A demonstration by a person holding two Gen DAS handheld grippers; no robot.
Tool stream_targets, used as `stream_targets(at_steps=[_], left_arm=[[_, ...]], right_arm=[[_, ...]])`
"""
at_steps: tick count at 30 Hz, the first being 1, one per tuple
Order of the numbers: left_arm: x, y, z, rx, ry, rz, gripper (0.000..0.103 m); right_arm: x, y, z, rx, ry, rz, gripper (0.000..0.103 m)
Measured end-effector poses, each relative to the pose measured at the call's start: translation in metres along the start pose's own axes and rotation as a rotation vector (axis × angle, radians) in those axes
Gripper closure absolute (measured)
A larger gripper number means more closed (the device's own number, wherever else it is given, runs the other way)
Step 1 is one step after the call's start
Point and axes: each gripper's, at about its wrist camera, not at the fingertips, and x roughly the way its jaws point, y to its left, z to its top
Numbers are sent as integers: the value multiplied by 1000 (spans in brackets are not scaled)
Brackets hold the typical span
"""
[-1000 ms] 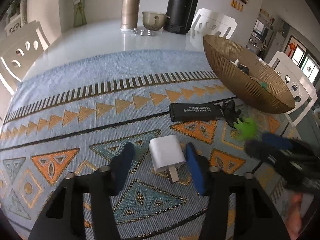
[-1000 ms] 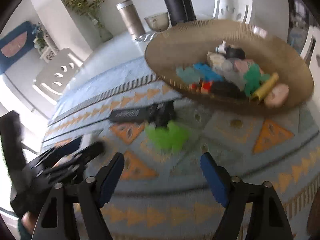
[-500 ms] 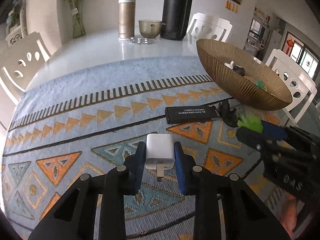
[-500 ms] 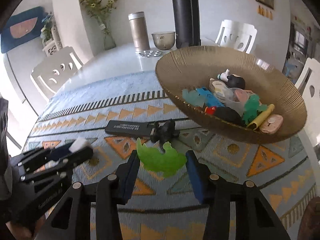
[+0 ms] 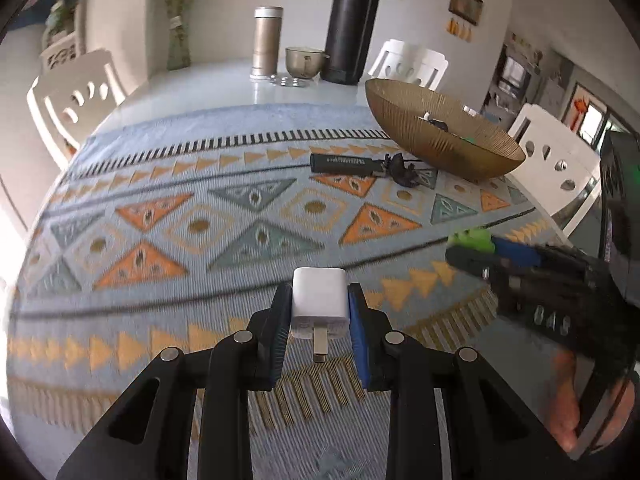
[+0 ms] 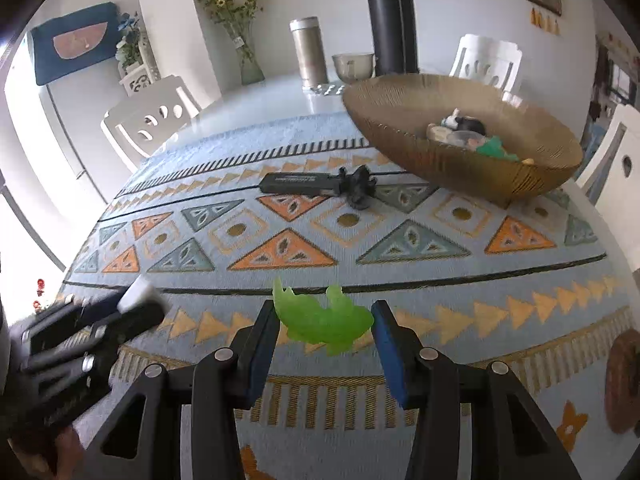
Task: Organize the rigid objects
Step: 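Carry the white charger and green toy over the golden bowl with both grippers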
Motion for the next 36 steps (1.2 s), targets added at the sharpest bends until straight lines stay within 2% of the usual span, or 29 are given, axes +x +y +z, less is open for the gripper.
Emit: stream_targets(at_steps=[2, 4, 11, 19, 36], left_arm=[[-3, -1, -3, 8, -16, 33, 78], [-9, 0, -4, 5, -51, 33, 78], [-6, 2, -5, -2, -34, 37, 78], [-6, -7, -7, 50, -38, 60, 78], [-6, -9, -8, 60, -38, 56, 78]], right_arm=[[0, 2, 1, -10, -15, 5, 57], [1, 5, 0, -24, -6, -1, 57], [-1, 17, -1, -86, -25, -30, 57], [3, 17, -1, -90, -17, -28, 57], [6, 22, -2, -115, -11, -37, 57]])
